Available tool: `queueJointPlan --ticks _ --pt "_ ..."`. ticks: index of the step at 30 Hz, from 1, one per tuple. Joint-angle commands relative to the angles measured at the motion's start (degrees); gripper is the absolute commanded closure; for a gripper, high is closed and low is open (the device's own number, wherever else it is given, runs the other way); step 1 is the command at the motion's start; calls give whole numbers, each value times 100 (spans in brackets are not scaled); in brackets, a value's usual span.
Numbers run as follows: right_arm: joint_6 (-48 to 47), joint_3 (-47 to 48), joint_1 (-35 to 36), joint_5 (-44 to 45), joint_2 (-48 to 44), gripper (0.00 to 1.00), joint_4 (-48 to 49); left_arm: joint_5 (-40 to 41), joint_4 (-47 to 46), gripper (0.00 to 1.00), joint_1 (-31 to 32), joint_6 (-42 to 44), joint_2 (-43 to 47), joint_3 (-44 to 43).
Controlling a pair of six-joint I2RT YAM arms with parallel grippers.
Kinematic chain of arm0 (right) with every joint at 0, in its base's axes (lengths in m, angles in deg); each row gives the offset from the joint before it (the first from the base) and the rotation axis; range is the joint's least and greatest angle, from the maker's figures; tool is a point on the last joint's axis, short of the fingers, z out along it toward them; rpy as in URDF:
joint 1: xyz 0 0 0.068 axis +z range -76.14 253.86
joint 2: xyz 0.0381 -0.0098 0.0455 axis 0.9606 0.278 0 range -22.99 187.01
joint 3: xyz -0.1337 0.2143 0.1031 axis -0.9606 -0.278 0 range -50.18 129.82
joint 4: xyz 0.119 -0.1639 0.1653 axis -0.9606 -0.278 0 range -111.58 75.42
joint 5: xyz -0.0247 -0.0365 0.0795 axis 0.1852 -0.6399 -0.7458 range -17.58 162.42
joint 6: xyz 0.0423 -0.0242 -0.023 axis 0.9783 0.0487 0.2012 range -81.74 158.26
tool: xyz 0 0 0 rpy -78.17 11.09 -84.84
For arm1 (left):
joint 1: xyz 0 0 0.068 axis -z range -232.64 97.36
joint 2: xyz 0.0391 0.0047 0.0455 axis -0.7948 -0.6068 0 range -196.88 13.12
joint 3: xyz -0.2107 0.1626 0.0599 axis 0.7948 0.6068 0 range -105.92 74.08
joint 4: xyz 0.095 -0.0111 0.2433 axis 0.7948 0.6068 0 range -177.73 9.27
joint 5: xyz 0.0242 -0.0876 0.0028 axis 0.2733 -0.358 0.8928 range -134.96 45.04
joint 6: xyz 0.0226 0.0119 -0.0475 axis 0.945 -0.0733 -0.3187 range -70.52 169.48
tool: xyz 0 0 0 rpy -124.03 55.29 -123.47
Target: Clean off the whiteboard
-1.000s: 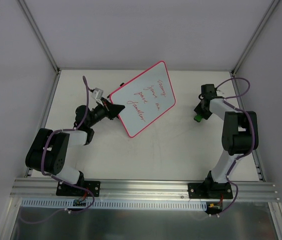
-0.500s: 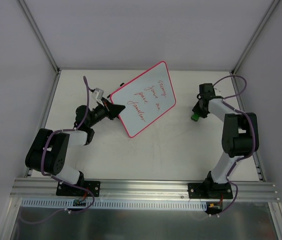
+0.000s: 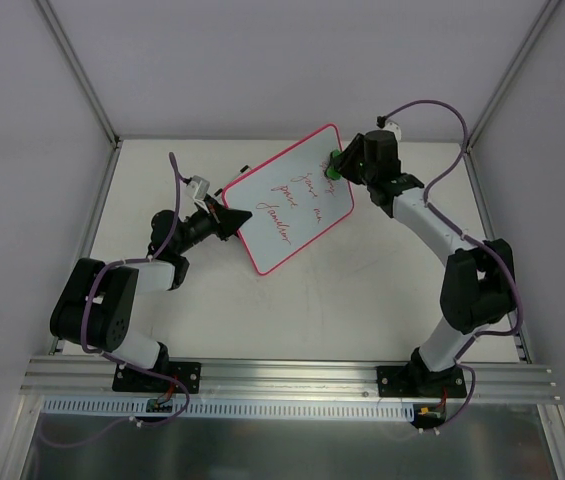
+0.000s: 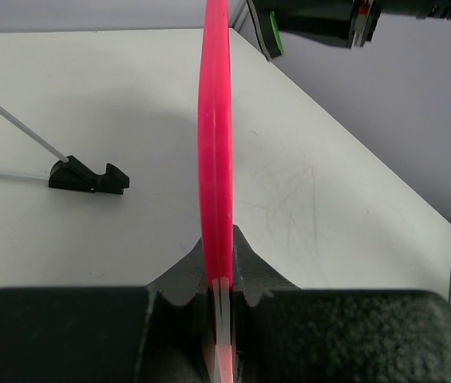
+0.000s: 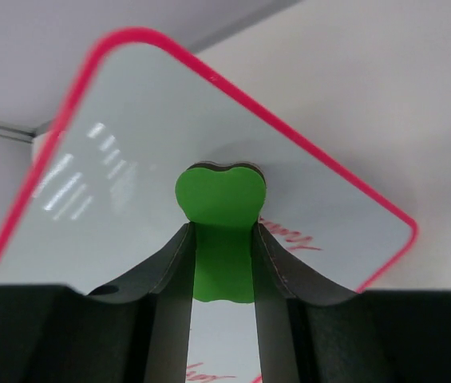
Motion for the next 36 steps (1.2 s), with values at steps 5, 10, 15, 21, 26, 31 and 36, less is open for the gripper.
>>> queueJointPlan --ticks 5,10,15,21,26,31,36 --pt "448 744 315 -343 617 100 1237 -203 -423 100 63 622 300 -198" --pt "572 526 386 -344 749 100 1457 -274 -308 100 63 648 344 -225" --pt "668 -212 386 -221 661 100 1721 -379 -317 100 63 631 353 -233" --pt "879 -1152 316 -18 669 100 1950 -493 -326 100 63 560 335 -260" --pt "1161 -1549 87 -167 898 100 2213 -537 -344 100 63 481 318 -260" --pt "924 -1279 60 -370 828 100 2223 -528 -352 100 63 446 292 -251" --pt "774 -733 69 -396 530 100 2223 -528 -326 100 54 428 283 -260"
